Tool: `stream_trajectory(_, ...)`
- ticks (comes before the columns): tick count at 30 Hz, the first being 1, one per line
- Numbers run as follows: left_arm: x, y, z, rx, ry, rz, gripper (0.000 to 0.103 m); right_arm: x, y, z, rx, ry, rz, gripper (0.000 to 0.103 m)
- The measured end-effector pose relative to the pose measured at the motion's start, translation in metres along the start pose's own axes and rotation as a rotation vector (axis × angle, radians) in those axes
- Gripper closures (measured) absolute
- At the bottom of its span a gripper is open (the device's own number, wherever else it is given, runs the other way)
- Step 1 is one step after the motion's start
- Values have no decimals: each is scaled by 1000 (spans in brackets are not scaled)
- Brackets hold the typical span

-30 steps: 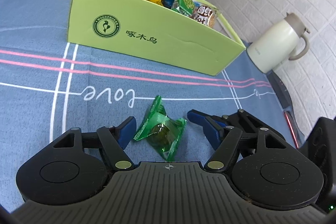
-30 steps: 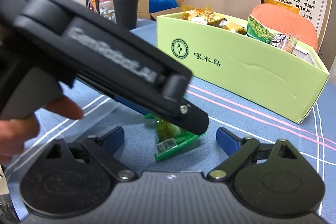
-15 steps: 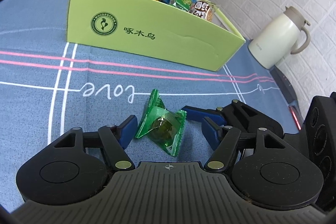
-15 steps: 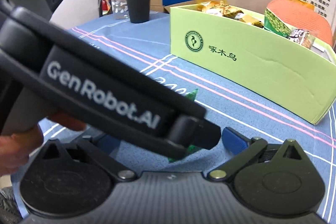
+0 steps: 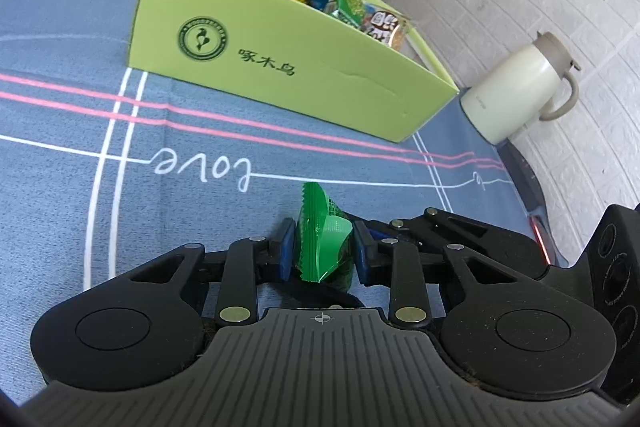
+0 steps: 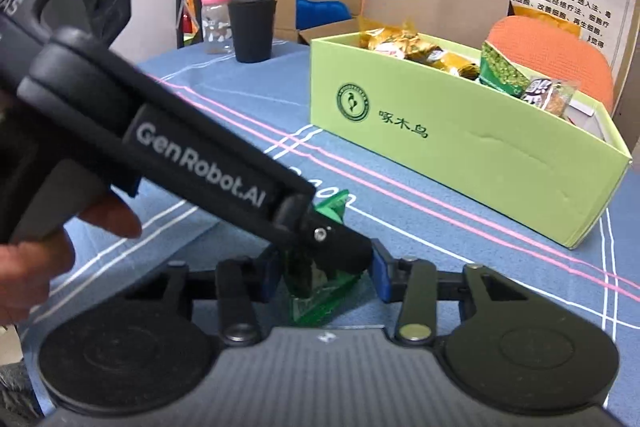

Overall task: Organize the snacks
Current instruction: 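Drop the green candy with the left tool into the green box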

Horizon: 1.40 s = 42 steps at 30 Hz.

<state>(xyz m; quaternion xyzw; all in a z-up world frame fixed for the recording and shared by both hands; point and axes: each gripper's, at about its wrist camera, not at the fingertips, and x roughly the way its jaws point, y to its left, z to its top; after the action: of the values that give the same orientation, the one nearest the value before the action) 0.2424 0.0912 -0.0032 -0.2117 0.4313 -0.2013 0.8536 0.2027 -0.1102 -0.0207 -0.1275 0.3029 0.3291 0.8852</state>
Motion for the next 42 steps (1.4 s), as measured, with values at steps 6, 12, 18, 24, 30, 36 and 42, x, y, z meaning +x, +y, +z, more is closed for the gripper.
stream_trajectory(6, -5, -10, 11, -9, -1, -38, 97, -9, 1, 4, -14, -24, -28, 58)
stream_trajectory(12, -11, -55, 99, 112, -120, -68, 96, -20, -44, 76, -71, -148, -107, 57)
stream_trajectory(18, 32, -54, 185, 118, -137, -4, 97, 27, -108, 146, -47, -131, -112, 56)
stream_trajectory(24, 101, -16, 207, 87, -40, 99, 92, 109, -143, 163, 16, 34, -40, 50)
stream_trajectory(30, 87, -8, 203, 94, -139, 9, 43, 104, -139, 162, -15, 8, -58, 21)
stream_trajectory(36, 30, -28, 194, 175, -308, 42, 28, 58, -134, 146, 19, -113, -87, 18)
stream_trajectory(42, -15, -37, 148, 190, -386, 48, 19, -4, -112, 103, 79, -230, -129, 12)
